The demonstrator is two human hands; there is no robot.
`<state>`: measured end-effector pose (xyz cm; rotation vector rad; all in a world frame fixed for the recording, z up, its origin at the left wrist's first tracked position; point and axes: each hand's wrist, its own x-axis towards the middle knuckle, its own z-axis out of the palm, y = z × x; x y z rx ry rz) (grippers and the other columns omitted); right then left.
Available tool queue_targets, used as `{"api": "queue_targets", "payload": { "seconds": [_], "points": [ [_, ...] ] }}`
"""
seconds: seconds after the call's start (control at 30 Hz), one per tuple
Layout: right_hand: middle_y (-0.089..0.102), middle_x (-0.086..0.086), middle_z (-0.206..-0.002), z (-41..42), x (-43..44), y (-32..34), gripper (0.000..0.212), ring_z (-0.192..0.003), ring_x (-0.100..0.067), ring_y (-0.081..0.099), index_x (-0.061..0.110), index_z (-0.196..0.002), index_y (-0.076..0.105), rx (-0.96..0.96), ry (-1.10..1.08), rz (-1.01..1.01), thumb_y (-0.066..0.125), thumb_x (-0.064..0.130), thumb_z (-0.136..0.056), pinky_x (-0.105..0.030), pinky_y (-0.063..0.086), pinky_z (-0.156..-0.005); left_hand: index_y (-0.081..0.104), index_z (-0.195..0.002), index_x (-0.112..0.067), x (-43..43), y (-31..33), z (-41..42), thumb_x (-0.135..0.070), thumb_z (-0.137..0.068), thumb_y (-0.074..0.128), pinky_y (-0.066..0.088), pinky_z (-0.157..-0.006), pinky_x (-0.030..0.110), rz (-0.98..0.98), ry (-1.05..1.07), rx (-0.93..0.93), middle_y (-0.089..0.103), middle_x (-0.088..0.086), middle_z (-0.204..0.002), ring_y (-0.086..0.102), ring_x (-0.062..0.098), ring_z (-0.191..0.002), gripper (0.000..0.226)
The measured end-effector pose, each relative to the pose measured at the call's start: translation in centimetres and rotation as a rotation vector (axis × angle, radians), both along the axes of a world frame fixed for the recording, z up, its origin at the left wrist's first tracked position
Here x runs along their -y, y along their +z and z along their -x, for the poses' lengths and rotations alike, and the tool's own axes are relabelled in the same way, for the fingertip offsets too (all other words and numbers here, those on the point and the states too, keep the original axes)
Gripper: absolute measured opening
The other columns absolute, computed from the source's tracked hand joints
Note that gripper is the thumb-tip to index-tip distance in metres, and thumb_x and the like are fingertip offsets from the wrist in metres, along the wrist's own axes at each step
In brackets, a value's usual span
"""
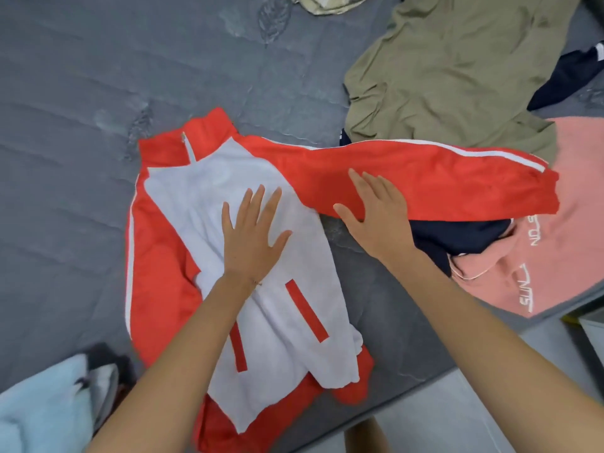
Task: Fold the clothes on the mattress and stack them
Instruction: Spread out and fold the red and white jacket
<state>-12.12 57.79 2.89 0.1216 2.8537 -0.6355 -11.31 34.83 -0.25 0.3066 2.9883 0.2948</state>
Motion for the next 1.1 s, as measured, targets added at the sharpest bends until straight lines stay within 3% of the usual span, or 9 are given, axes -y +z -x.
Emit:
{"api": "queue_targets", "payload": {
  "seconds": [0.13,0.3,0.5,0.7,0.87,1.0,1.1],
  "points": [
    [0.036,-0.008,-0.156,-0.9,4.9,0.1,0.065,-0.147,-0.029,0.023,0.022,-0.153,0.032,-0.005,0.059,0.022,0.053,0.048,-0.096,-0.046,0.017,-0.119,0.021,-0.153,-0.030,5.7,0.1,-2.7,-0.047,-0.094,0.053,0.003,-0.118,0.053,-0.002,0.078,0.032,0.021,0.002,-0.160,0.014,0.022,-0.149,0.069],
    [0.032,-0.008,-0.157,-1.6,10.5,-0.2,0.066,-0.148,-0.028,0.022,0.024,-0.154,0.028,0.023,0.151,-0.023,0.049,0.051,-0.097,-0.046,0.015,-0.119,0.025,-0.153,-0.028,11.9,0.6,-5.5,-0.045,-0.094,0.054,0.009,-0.117,0.055,0.015,0.150,0.012,0.027,0.006,-0.158,0.021,0.027,-0.147,0.068],
    [0.027,-0.009,-0.159,-2.2,15.9,-1.0,0.068,-0.148,-0.029,0.019,0.027,-0.155,0.024,0.081,0.223,-0.054,0.048,0.053,-0.097,-0.048,0.015,-0.120,0.022,-0.153,-0.028,17.6,0.6,-7.7,-0.042,-0.094,0.055,-0.003,-0.117,0.051,-0.045,0.262,0.018,0.021,0.004,-0.160,0.014,0.023,-0.149,0.070],
    [0.026,-0.008,-0.160,-2.4,20.2,-1.7,0.070,-0.149,-0.030,0.017,0.029,-0.155,0.023,0.109,0.304,-0.067,0.048,0.055,-0.095,-0.049,0.014,-0.120,0.013,-0.155,-0.026,21.1,-0.2,-9.4,-0.039,-0.098,0.049,0.007,-0.119,0.054,-0.095,0.439,0.076,0.023,0.006,-0.159,0.018,0.026,-0.147,0.068],
    [0.022,-0.006,-0.162,-2.0,23.5,-2.4,0.071,-0.149,-0.029,0.015,0.030,-0.155,0.020,0.127,0.406,-0.104,0.047,0.058,-0.095,-0.049,0.013,-0.121,0.007,-0.154,-0.013,22.3,-2.1,-9.9,-0.030,-0.101,0.045,0.025,-0.116,0.049,-0.263,0.752,0.328,0.024,0.011,-0.158,0.029,0.030,-0.143,0.067],
    [0.020,-0.005,-0.162,-1.6,25.6,-2.9,0.072,-0.150,-0.029,0.014,0.032,-0.155,0.018,0.134,0.490,-0.145,0.044,0.061,-0.094,-0.050,0.013,-0.121,0.027,-0.144,-0.003,22.8,-3.3,-9.8,-0.022,-0.102,0.044,0.043,-0.103,0.050,-0.506,1.001,0.399,0.049,0.021,-0.137,0.051,0.036,-0.124,0.050],
    [0.018,-0.004,-0.163,-1.4,26.9,-2.8,0.074,-0.150,-0.029,0.014,0.033,-0.155,0.017,0.143,0.551,-0.164,0.043,0.063,-0.093,-0.051,0.012,-0.121,0.040,-0.128,0.001,23.1,-3.7,-9.6,-0.019,-0.101,0.046,0.048,-0.093,0.048,-0.516,1.075,0.385,0.058,0.022,-0.120,0.057,0.036,-0.110,0.035]
  ]
}}
